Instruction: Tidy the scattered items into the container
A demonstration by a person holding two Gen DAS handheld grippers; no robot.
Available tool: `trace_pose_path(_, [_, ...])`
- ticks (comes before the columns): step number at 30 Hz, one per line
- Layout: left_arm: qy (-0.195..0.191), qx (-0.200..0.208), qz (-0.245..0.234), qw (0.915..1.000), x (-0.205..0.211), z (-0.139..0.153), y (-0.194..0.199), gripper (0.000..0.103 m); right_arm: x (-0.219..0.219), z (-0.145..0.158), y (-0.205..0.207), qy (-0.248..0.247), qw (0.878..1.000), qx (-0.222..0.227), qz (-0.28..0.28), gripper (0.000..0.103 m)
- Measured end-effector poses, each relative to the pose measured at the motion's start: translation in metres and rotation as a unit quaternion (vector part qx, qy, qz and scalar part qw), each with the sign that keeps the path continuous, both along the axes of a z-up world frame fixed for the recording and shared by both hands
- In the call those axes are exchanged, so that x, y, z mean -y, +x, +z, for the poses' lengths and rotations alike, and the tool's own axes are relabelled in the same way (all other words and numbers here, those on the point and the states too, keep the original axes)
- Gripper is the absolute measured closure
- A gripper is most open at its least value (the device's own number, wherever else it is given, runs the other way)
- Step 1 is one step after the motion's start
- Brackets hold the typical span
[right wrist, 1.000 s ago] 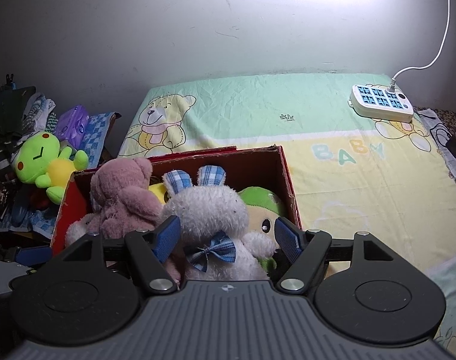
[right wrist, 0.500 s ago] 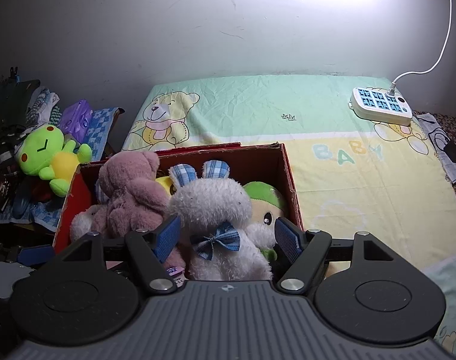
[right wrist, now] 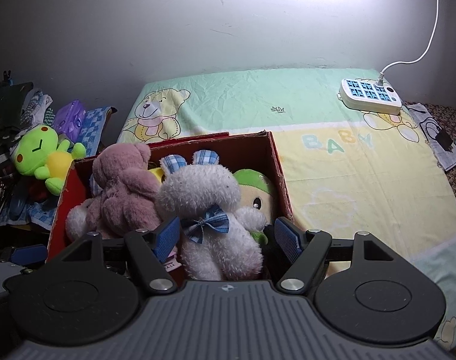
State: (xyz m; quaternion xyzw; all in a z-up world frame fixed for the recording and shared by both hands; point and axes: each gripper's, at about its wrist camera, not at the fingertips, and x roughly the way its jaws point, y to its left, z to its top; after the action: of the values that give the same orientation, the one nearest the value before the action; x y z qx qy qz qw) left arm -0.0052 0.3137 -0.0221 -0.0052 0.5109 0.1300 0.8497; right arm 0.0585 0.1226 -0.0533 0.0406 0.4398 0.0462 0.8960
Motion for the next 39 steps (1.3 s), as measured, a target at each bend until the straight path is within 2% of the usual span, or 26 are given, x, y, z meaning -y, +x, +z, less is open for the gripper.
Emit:
trace_pose_path(26, [-0.001, 0.024, -0.002, 0.9997, -0.001, -0.003, -0.011, 0.0, -0.013, -0.009, -0.009, -0.025, 1.0, -0.001, 0.004, 0.03])
trace_pose_path(39, [-0.015, 0.041, 0.009, 0.999, -0.005, -0.006, -0.008, 0.0, -0.01, -0.012, -0.006, -0.029, 1.0, -0.006, -0.004, 0.03])
